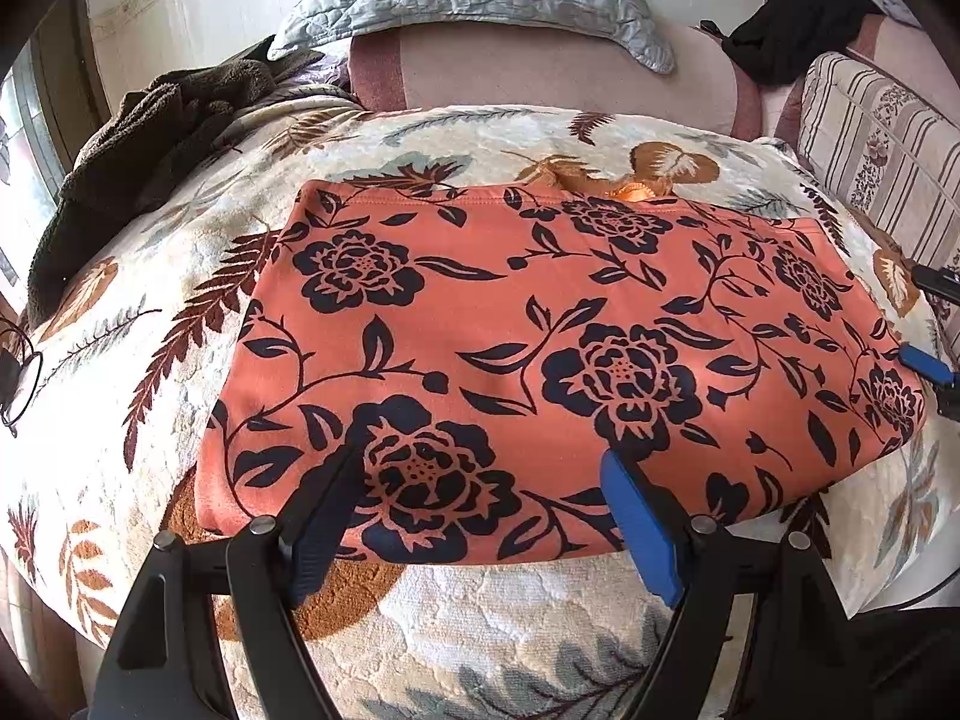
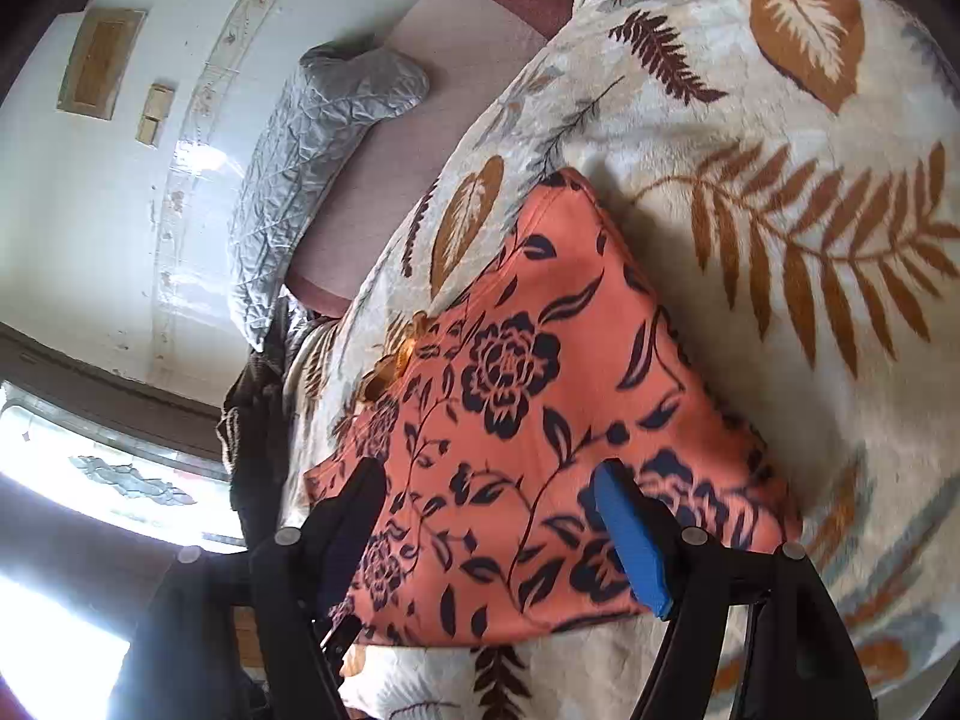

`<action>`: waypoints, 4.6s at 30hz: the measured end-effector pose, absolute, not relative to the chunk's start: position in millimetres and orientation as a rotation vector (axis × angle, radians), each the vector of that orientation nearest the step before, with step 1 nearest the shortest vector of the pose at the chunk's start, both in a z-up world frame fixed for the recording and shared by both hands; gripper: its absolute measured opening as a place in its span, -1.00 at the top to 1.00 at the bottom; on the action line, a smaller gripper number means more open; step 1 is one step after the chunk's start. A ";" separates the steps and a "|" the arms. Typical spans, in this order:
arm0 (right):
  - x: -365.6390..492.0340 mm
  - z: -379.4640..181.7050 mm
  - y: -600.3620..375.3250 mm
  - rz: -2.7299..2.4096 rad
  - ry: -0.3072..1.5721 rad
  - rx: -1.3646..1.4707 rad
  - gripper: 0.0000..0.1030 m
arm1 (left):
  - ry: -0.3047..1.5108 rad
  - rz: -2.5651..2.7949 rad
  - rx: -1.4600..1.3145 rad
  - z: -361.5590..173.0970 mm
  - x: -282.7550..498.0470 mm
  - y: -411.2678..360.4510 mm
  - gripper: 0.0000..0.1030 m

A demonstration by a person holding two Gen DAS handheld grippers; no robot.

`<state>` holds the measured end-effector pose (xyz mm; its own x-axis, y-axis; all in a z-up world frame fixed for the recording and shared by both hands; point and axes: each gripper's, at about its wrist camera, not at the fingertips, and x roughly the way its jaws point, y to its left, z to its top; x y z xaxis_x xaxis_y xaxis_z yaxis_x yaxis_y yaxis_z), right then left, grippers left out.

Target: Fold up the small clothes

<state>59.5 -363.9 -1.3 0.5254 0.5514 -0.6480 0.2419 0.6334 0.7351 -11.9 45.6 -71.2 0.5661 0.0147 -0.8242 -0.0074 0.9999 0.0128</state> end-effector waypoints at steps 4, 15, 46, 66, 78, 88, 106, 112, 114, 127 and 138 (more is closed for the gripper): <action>91.6 -38.6 -387.3 0.080 1.099 1.011 -0.47 | 1.006 -0.008 -0.023 -77.2 -7.8 54.9 -0.59; 50.4 -3.6 -322.8 0.258 0.991 0.858 -0.51 | 0.979 0.020 -0.237 -57.7 112.6 178.3 -0.31; 185.1 -53.9 -387.4 0.260 1.080 1.102 -0.70 | 0.976 0.121 -0.019 -82.9 30.0 123.5 -0.18; -36.8 -14.7 -321.4 0.246 1.036 0.996 -0.71 | 0.890 0.057 -0.124 -40.1 -15.6 110.2 -0.23; 4.8 -60.7 -370.0 0.028 1.083 1.100 0.46 | 0.963 -0.022 -0.032 -63.6 2.2 26.7 -0.24; -3.9 -38.3 -361.6 0.061 0.959 1.028 -0.82 | 0.997 0.005 0.012 -75.0 18.5 10.4 -0.24; 17.3 -45.0 -357.3 0.002 1.003 1.014 -0.33 | 0.991 -0.003 0.004 -79.8 32.2 7.3 -0.24; 26.1 -37.0 -349.3 -0.043 1.061 0.886 0.55 | 0.987 0.004 0.044 -80.6 35.1 0.6 -0.32; 24.7 -30.0 -348.3 -0.046 1.048 0.873 0.55 | 0.963 0.000 0.027 -73.4 32.1 2.2 -0.32; 32.5 -26.8 -337.9 -0.079 1.072 0.756 0.68 | 0.994 -0.010 0.019 -85.9 36.4 1.1 -0.35; 27.8 -45.0 -353.6 -0.072 1.079 0.976 0.32 | 0.993 -0.004 0.053 -88.6 31.5 -2.7 -0.38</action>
